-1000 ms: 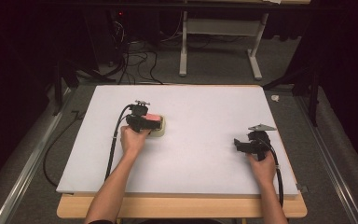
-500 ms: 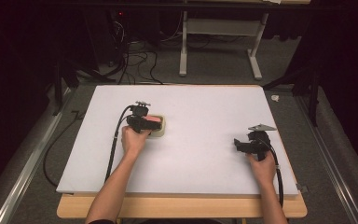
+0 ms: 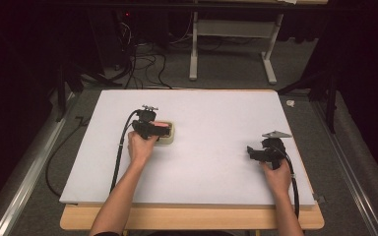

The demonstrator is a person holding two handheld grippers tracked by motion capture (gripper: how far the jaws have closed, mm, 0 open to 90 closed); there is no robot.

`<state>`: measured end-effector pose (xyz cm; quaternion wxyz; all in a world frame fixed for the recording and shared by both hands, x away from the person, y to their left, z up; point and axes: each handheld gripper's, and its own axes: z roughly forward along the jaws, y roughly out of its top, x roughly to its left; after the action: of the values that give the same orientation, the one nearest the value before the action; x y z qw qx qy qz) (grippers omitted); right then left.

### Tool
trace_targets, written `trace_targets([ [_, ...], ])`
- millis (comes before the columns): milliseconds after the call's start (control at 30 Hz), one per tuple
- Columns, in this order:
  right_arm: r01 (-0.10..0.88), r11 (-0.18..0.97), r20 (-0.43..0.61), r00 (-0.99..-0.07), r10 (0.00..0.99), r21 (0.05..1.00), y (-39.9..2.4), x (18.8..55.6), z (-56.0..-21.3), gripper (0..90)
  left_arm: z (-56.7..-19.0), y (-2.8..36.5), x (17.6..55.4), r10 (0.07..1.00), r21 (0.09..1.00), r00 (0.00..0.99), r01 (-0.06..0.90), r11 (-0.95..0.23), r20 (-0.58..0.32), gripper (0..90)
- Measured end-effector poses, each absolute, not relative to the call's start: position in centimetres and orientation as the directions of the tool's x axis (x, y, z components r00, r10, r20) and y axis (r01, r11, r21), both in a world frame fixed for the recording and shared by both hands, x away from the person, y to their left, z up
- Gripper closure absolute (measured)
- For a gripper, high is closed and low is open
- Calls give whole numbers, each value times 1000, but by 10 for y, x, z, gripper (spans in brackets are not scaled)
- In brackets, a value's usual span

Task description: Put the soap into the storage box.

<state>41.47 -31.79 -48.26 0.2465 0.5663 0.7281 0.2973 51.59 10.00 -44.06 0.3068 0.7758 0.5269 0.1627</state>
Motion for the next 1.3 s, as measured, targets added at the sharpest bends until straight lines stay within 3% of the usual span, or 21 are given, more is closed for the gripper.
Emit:
trace_targets([
  [433,678,182,-22,-237,971,712,-318,415,-483,197,-431,102,510,904,674,420,691,-262,-79,85],
  [1300,678,182,-22,-237,971,712,-318,415,-483,197,-416,115,491,890,717,445,651,-247,-97,142],
])
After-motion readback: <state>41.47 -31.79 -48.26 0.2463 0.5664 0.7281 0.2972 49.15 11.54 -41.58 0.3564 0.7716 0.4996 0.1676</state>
